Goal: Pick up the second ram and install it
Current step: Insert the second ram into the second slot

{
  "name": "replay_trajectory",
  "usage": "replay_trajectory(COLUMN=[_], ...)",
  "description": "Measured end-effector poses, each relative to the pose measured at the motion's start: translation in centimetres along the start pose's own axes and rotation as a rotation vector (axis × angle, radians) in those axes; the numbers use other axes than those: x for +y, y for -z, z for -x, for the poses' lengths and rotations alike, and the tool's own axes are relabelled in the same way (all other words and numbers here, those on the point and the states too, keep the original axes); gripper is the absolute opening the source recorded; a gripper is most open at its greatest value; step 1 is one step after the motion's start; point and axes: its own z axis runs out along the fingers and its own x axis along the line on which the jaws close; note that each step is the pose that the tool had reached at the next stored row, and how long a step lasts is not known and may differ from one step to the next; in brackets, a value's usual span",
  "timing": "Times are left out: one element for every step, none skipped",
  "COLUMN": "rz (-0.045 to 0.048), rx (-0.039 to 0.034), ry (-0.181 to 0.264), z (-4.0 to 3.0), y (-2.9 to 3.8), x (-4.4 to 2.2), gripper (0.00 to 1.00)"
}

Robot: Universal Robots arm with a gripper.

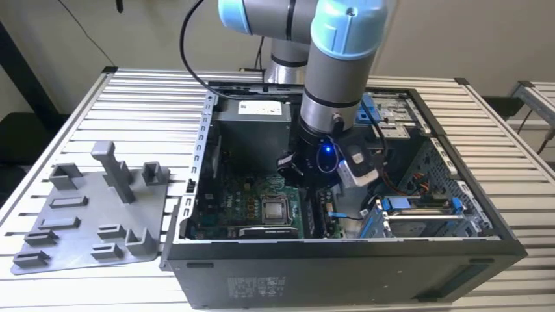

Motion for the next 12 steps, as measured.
replay_trajectory(rz=[-0.0001, -0.0001, -0.0001, 0.0, 0.0, 0.0, 0.0, 0.0, -0.0001, 0.0016, 0.0011, 0.0004], rx=[0.0, -0.0002, -0.0003, -0.0005, -0.0005, -0.0006, -0.0005, -0.0006, -0.0006, -0.0009, -0.0009, -0.0007], ry=[0.002, 0.006, 0.011, 0.014, 0.015, 0.017, 0.018, 0.018, 0.018, 0.018, 0.018, 0.018], z=[0.0, 0.0, 0.0, 0.0, 0.0, 0.01, 0.02, 0.02, 0.03, 0.03, 0.04, 0.04], y=[-0.01, -0.02, -0.02, -0.04, -0.05, -0.05, -0.06, -0.06, -0.08, -0.15, -0.2, -0.23], x=[0.0, 0.0, 0.0, 0.0, 0.0, 0.0, 0.0, 0.0, 0.0, 0.02, 0.02, 0.01], gripper=[0.14, 0.14, 0.14, 0.14, 0.14, 0.14, 0.14, 0.14, 0.14, 0.14, 0.14, 0.14])
